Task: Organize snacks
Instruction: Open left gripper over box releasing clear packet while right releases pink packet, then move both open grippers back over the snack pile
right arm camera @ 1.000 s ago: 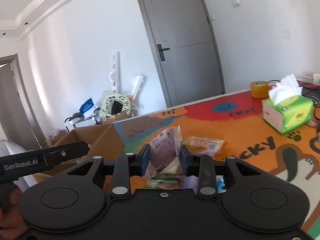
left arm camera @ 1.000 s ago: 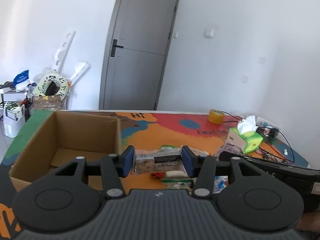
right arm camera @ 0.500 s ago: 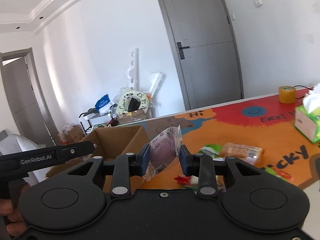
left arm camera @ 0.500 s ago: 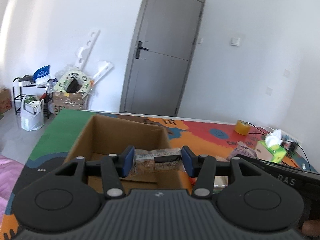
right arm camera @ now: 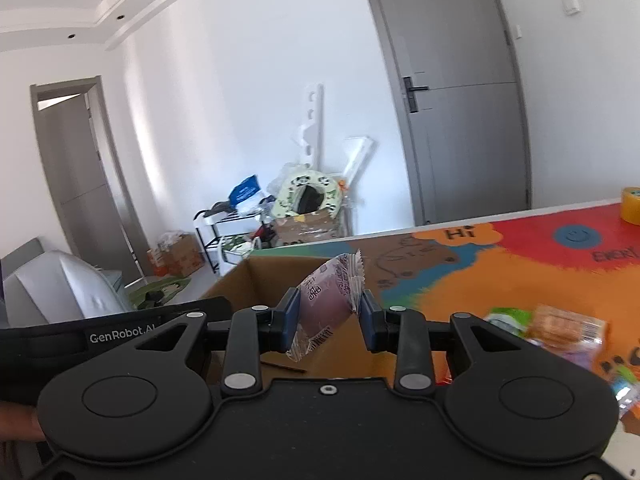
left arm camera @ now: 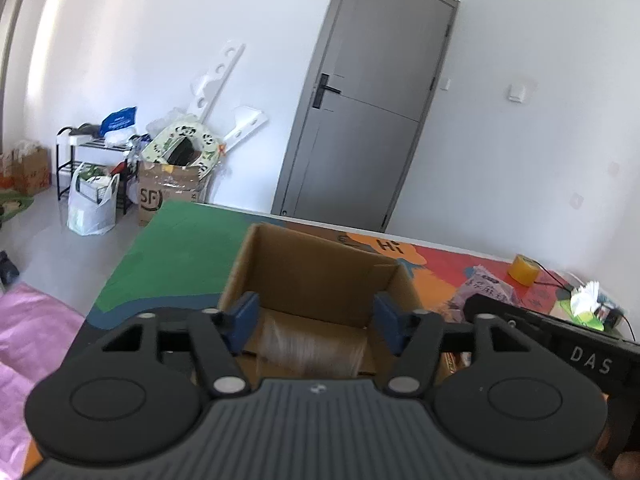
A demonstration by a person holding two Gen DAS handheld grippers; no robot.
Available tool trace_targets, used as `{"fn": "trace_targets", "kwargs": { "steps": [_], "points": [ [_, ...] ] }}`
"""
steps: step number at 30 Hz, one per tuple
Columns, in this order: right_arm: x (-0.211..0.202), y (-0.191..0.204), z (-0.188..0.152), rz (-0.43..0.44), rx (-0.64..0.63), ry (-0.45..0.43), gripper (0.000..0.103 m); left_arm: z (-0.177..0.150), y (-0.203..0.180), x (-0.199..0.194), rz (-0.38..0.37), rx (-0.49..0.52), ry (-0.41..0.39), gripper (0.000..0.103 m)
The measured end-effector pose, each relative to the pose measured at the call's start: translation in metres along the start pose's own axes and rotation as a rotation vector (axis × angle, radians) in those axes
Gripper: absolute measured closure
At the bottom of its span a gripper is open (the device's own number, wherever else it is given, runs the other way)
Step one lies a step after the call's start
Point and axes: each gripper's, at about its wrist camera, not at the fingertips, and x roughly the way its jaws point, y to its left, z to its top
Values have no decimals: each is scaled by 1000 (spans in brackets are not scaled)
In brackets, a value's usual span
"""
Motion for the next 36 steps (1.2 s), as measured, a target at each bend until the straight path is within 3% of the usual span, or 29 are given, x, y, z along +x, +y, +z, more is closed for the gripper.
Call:
{"fn": "trace_targets", "kwargs": {
  "steps": [5,7,11,21,31,36],
  "points": [
    [12,15,3,38,-3,19,69,3,13,-10,14,-17,-27,31],
    [16,19,3,42,-1,27,62,3,18,-10,21,-30,-21,31],
    [11,20,3,28,0,19,60,0,21,-11,33,-41,-10,27],
    [-17,-9,-7,-43,72,2,33,-5,5,-15,10,-15,-1,21],
    [-49,-43,-24,-110,127,7,17,-16,-20,-16,-24,28,27,14],
    [-67,-59,-29,-130,158,6,3,-22,-41,-21,-39,65,37,11]
  ]
}}
